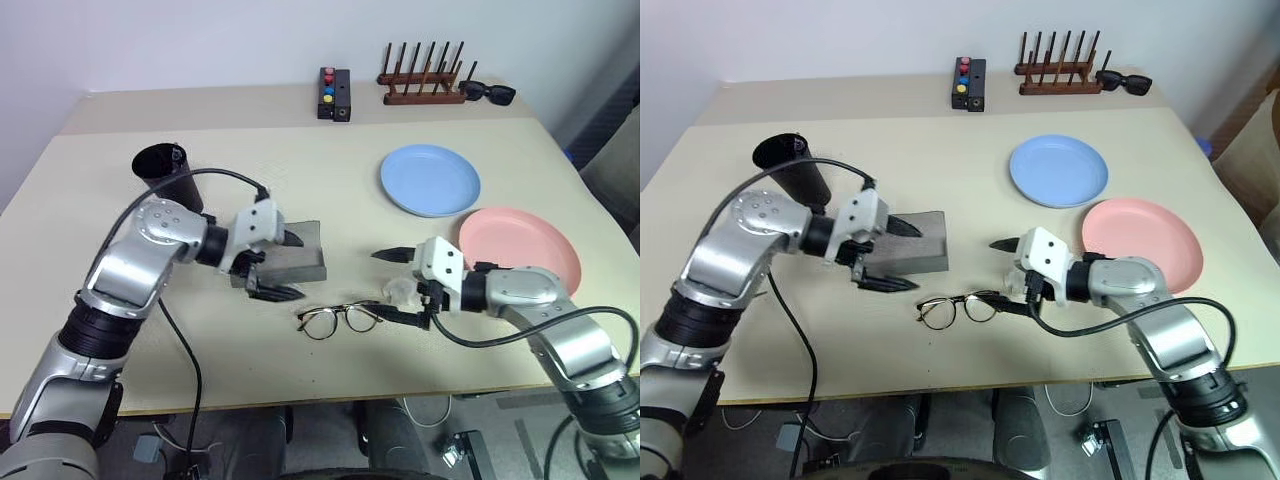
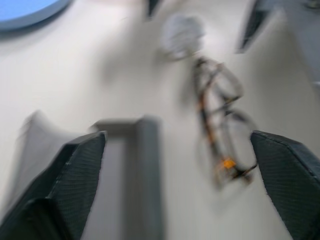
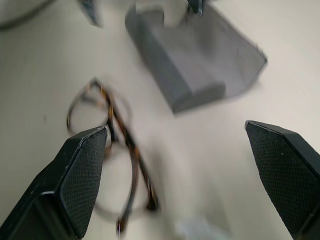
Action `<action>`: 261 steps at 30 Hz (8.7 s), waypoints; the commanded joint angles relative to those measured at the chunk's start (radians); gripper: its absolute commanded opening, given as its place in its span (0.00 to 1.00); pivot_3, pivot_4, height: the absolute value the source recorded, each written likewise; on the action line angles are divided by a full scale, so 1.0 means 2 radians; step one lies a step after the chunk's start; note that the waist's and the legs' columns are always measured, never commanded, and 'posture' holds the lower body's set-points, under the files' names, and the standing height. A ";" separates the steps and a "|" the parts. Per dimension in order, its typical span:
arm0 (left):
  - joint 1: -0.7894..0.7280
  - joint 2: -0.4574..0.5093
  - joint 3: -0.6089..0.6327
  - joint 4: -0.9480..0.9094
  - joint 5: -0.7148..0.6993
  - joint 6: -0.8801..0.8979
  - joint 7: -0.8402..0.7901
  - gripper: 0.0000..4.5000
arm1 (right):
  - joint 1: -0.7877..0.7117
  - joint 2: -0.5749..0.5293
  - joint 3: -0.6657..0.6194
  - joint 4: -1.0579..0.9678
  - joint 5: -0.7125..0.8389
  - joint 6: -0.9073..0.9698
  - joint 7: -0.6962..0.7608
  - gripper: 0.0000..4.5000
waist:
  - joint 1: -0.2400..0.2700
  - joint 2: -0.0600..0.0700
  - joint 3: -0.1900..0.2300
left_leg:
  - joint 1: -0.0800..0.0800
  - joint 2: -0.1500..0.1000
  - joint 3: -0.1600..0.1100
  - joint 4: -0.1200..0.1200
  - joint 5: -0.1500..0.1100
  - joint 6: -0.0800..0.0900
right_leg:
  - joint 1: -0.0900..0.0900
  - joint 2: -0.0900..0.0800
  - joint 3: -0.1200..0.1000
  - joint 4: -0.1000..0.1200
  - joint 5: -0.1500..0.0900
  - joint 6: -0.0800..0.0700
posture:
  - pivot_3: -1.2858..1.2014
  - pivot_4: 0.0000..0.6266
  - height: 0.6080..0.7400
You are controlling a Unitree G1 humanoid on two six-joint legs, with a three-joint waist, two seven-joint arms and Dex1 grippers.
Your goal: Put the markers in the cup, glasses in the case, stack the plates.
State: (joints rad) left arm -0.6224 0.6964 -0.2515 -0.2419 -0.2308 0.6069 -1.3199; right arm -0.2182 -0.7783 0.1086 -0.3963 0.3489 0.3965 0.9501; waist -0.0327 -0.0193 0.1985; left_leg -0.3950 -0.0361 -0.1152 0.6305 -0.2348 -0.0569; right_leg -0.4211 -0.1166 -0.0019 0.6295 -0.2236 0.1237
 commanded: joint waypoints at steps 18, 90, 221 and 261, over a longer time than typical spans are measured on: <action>-0.051 -0.081 -0.156 0.062 0.047 0.007 0.022 0.99 | 0.080 -0.024 -0.061 -0.117 0.021 0.049 -0.036 1.00 | 0.011 0.000 0.000 | 0.000 0.000 0.000 0.001 0.000 0.000 | 0.001 0.000 0.000 -0.001 -0.002 0.001 | 0.52 0.24 0.99; -0.066 -0.002 -0.026 0.233 0.040 -0.138 -0.022 0.02 | 0.017 0.026 -0.010 -0.071 0.001 0.022 -0.035 1.00 | 0.009 0.000 0.000 | 0.001 0.000 0.000 0.000 0.000 0.001 | 0.004 0.000 0.000 -0.005 0.000 0.000 | 0.52 0.24 0.99; 0.139 -0.082 0.152 0.016 -0.161 -0.116 0.180 0.26 | -0.058 -0.057 -0.106 0.164 -0.225 -0.154 -0.139 0.00 | 0.012 0.001 0.000 | 0.002 -0.001 0.000 0.000 0.000 0.001 | 0.006 0.000 0.000 -0.008 0.001 0.000 | 0.52 0.24 0.99; 0.099 -0.122 0.112 0.028 -0.157 -0.112 0.179 0.26 | 0.123 0.004 -0.111 -0.081 -0.008 0.047 -0.069 0.66 | 0.011 0.002 0.000 | 0.002 0.000 0.000 0.000 -0.001 0.001 | 0.006 0.000 0.000 -0.008 0.001 -0.002 | 0.52 0.24 0.99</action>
State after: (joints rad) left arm -0.4307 0.4391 -0.0520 -0.1426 -0.5251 0.3794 -0.9571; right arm 0.0433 -0.7788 -0.1187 -0.5510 0.3312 0.4949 0.8243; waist -0.0104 -0.0161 0.1988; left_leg -0.3912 -0.0367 -0.1144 0.6314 -0.2364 -0.0543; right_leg -0.4085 -0.1171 -0.0018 0.6131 -0.2225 0.1207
